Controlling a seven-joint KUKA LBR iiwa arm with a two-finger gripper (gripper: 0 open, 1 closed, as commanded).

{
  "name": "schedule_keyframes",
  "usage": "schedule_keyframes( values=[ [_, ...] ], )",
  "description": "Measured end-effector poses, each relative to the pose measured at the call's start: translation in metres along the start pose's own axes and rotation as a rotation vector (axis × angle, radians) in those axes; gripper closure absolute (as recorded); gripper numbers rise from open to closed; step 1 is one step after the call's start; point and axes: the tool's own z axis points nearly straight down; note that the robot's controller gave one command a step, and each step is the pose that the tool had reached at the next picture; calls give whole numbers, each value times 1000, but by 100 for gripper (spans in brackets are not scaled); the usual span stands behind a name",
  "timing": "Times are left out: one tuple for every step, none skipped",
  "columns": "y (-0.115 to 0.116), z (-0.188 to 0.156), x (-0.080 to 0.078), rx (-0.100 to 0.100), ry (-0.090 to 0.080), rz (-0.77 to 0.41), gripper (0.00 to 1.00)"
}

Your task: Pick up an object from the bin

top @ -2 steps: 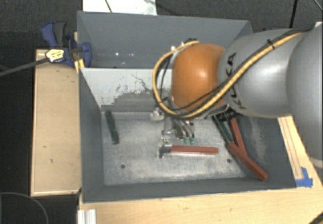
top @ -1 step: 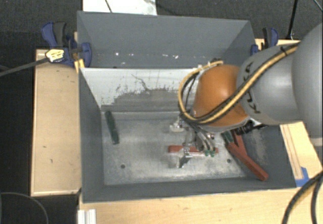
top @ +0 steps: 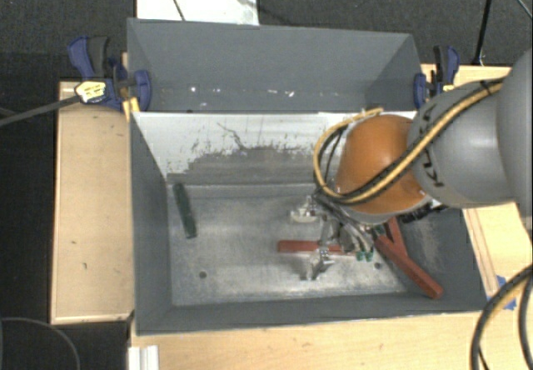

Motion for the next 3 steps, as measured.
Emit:
schedule_keyframes(
  values=[
    [-31,-27,1,3,3,78,0],
    [-12,0,28,3,4,98,0],
    [-4,-2,18,4,-4,343,100]
  ],
)
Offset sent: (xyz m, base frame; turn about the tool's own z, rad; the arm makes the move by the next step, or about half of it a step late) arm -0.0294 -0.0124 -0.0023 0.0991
